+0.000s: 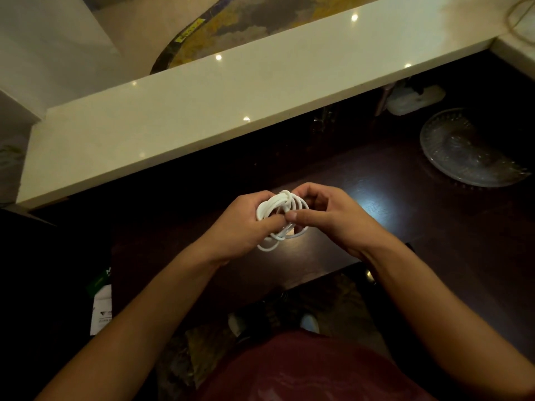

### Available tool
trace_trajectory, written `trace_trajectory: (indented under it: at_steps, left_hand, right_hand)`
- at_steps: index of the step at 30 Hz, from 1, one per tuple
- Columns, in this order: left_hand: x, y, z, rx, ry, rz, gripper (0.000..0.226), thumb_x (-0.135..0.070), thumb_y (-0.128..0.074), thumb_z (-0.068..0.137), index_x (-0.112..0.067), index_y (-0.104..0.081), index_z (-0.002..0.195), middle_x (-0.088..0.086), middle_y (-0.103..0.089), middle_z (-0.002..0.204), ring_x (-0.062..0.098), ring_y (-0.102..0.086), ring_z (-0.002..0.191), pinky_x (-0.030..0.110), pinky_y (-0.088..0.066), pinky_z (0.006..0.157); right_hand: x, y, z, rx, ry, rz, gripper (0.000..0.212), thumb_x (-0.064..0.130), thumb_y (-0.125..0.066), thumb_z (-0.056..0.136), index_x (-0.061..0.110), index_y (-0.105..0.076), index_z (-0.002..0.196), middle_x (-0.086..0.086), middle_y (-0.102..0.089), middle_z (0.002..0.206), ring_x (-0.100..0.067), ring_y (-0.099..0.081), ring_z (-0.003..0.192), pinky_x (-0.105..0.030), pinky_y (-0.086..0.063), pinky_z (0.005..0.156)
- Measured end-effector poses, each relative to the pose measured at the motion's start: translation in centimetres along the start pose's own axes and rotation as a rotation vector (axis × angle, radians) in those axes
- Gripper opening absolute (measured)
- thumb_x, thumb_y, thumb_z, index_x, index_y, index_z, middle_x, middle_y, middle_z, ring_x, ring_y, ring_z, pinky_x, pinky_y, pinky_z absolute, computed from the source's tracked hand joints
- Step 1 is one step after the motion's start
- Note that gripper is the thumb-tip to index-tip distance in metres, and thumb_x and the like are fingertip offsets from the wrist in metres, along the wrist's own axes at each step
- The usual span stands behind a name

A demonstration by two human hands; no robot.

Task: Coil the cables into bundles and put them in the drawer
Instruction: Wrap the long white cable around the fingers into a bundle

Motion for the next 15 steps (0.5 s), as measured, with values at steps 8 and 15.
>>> trace_trajectory:
  at_steps: [8, 15]
  left_hand:
    - [-0.01, 0.17, -0.25, -0.096, -0.027, -0.003, 0.011, -0.018, -0.073, 0.091, -0.021, -0.065, 0.099, -0.005, -0.07, 0.087, 0.004, -0.067, 0.076, 0.019, -0.053, 0.065]
    - [0.31, -0.31, -0.51, -0.047, 0.009, -0.178, 0.025, -0.014, -0.069, 0.089, -0.021, -0.067, 0.113, -0.003, -0.072, 0.099, 0.011, -0.07, 0.092, 0.023, -0.057, 0.078]
  right_hand:
    - [-0.37, -0.19, 0.11, -0.011, -0.021, -0.024, 0.024, 0.005, -0.072, 0.091, -0.008, -0.065, 0.11, -0.022, -0.073, 0.101, -0.026, -0.072, 0.088, -0.045, -0.06, 0.088]
    - [-0.02, -0.15, 0.23, -0.011, 0.026, -0.067, 0.023, 0.009, -0.073, 0.091, -0.006, -0.064, 0.107, -0.015, -0.075, 0.095, -0.023, -0.074, 0.083, -0.039, -0.061, 0.081]
Point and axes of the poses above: each hand's wrist, its own z-axis towards the middle knuckle, its own y-axis out of the back of the hand, x = y × z, the point moved 6 cm from there along z, towards the middle knuckle
